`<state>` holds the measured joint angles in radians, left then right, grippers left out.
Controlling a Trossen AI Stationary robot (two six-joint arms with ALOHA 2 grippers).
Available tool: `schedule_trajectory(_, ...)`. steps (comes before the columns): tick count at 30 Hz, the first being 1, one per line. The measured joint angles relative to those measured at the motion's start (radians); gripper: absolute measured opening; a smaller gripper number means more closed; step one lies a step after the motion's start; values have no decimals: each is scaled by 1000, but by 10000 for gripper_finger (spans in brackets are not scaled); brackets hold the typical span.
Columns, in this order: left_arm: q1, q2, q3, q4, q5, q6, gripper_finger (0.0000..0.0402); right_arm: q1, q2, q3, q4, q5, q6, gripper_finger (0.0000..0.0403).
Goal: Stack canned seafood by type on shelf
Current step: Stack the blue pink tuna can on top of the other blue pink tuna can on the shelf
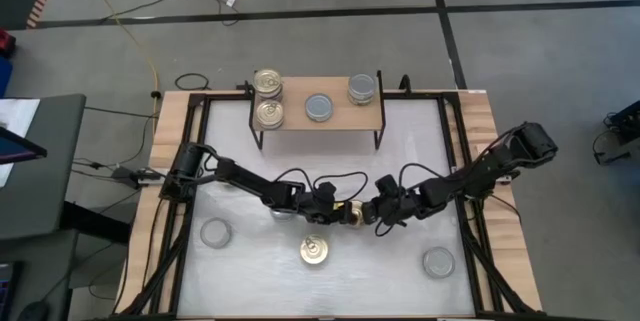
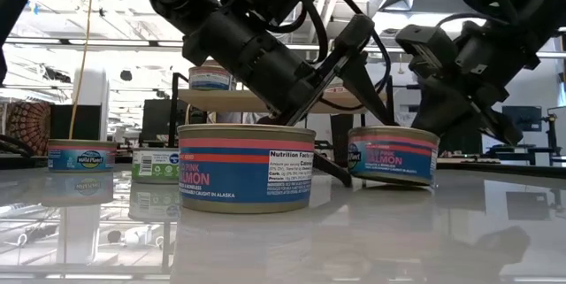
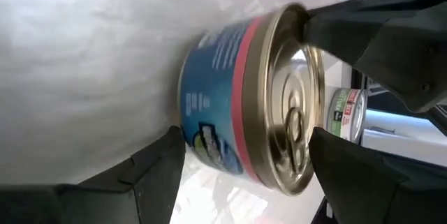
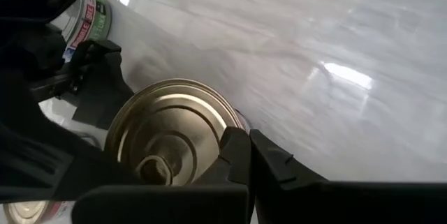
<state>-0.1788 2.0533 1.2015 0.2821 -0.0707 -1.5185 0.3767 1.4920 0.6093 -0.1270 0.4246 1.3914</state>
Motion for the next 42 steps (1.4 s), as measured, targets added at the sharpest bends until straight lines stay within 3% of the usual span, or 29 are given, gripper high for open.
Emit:
schedule_trajectory(10,0,-1,2,89,-4,12,290,32,4,-3,-20,27,26,21)
schedule_trajectory(19,3,-2,2,60,-4,10,285,50,3,-3,-3,52,22,21)
schedule_trajectory(28,4,-3,2,42,2,51,192,49,0,-3,54,51,-36,31)
schedule_trajectory(36,4,-3,0,61,21,107,192,45,-20,15,21,-74,-58,54)
schedule_trajectory(42,8,-12,-1,62,9,134,192,47,-168,16,-123,-95,-65,88)
